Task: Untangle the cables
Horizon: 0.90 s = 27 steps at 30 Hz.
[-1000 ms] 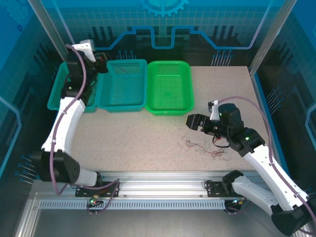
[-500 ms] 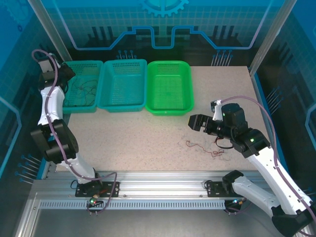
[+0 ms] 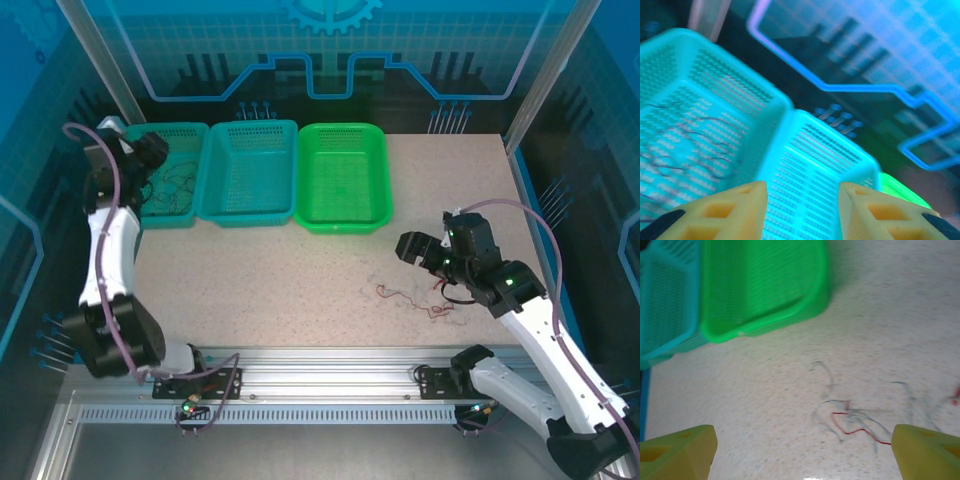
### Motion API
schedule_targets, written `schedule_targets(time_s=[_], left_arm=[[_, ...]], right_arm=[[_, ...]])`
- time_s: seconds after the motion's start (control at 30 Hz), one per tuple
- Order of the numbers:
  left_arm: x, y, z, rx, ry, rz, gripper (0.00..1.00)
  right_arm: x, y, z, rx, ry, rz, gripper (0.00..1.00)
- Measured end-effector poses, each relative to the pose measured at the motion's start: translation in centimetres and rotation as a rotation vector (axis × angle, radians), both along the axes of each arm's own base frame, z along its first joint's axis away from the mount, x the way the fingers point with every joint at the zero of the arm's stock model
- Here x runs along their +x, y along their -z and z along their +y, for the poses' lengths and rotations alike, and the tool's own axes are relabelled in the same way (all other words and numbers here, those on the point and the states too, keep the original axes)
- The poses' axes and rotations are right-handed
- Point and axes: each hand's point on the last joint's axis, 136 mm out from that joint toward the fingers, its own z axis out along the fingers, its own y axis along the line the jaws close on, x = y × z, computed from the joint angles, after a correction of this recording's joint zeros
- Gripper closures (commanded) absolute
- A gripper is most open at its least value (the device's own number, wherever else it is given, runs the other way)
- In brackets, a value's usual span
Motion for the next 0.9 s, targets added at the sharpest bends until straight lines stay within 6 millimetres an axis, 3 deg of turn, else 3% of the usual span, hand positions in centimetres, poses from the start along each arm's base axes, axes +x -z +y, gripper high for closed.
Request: schedule_targets(time_s=[0.13, 0.3, 0.5, 0.63, 0.73, 0.83, 0.9], left_arm=[[-2.9, -2.9, -9.0, 0.009, 0.209, -0.111, 0.57], [-7.5, -2.4, -17.4, 0.001, 0.422, -0.154, 0.57], [-12.7, 2.3, -27.7, -0.005, 0.704, -0.052, 0.58], [-16.4, 7.8, -33.4, 0.009, 0.861, 0.080, 0.58], [-18.3, 12.7, -36.1, 0.030, 0.911, 0.214, 0.58], [-19.3, 16.5, -37.4, 0.042, 0.920, 0.314, 0.57], [-19.6, 18.0, -37.8, 0.044, 0.916, 0.353, 0.55]], right_arm=[[-0.4, 3.7, -3.3, -0.045, 0.158, 0.102, 0.08], [-2.1, 8.5, -6.5, -0.106, 0.293, 0.253, 0.09], [-3.6, 14.0, -8.0, -0.177, 0.324, 0.441, 0.09], [-4.0, 17.3, -7.3, -0.176, 0.275, 0.538, 0.13], [-4.1, 19.4, -6.2, -0.139, 0.231, 0.586, 0.28], [-3.7, 20.5, -5.3, -0.119, 0.203, 0.603, 0.61], [-3.0, 20.6, -4.5, -0.098, 0.176, 0.583, 0.78]])
